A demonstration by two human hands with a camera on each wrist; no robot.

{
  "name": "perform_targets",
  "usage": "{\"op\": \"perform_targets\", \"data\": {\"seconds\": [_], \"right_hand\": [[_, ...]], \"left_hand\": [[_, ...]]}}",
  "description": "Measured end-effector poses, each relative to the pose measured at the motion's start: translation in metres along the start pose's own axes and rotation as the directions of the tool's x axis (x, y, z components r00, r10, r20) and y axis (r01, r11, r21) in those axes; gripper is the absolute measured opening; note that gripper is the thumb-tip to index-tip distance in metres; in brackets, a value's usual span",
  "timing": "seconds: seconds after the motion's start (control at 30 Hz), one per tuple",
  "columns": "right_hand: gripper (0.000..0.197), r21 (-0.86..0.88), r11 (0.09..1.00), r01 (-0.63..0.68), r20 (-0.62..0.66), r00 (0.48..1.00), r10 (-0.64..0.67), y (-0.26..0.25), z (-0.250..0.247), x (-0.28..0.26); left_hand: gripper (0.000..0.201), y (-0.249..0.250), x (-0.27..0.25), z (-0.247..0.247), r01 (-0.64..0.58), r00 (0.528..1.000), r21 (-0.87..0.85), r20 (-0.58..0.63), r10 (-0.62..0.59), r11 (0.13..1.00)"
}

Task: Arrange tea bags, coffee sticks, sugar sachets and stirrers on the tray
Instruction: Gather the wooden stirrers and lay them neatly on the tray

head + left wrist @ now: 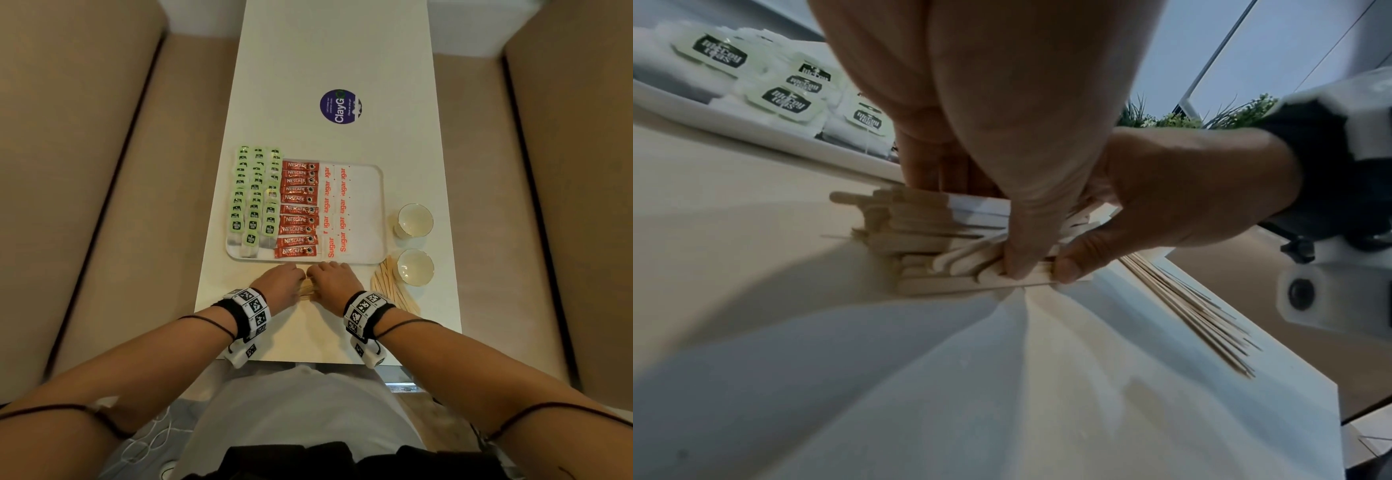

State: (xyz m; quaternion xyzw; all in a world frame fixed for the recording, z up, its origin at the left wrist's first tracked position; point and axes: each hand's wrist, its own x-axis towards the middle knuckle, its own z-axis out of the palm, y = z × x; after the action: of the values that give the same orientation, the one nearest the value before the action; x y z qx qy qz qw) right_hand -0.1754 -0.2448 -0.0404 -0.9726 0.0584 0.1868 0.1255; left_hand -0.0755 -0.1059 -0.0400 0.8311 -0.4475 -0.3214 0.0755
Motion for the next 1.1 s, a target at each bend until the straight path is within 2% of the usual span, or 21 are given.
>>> {"op": "perform_targets", "data": {"seconds": [0.07, 0.23, 0.4, 0.57, 0.73, 1.1], "right_hand": [[0.03, -0.029, 0.999, 0.019, -0.006, 1.0, -0.019, -0.001, 0.001, 0.002], [0.024, -0.036, 0.999, 0.025, -0.006, 1.0, -0.026, 0.001, 0.001, 0.004], [0.027, -0.047, 0.998, 0.029, -0.034, 0.999, -0.03, 0.003, 0.0, 0.004], [0.028, -0.08, 0.997, -0.015, -0.065, 0.998, 0.01, 0.004, -0.001, 0.005], [0.029, -0.03, 1.0, 0.011, -0.047, 0.999, -0.012, 0.007, -0.002, 0.007], [0.026, 0.028, 0.999, 0.037, 0.002, 0.999, -0.037, 0.008, -0.006, 0.01]], "left_hand": [[0.005, -0.003, -0.001, -0.002, -0.01, 1.0, 0.003, 0.004, 0.01, 1.0], [0.011, -0.006, -0.003, -0.009, -0.05, 0.999, 0.001, 0.013, 0.05, 0.999], [0.016, -0.008, -0.002, -0.013, -0.072, 0.997, 0.028, 0.011, 0.072, 0.997], [0.021, -0.013, -0.001, -0.013, -0.103, 0.993, -0.001, -0.056, 0.102, 0.995], [0.024, -0.012, 0.002, -0.015, -0.07, 0.997, 0.01, -0.033, 0.071, 0.997], [0.027, -0.022, 0.001, -0.014, -0.099, 0.994, -0.007, -0.047, 0.098, 0.995]]}}
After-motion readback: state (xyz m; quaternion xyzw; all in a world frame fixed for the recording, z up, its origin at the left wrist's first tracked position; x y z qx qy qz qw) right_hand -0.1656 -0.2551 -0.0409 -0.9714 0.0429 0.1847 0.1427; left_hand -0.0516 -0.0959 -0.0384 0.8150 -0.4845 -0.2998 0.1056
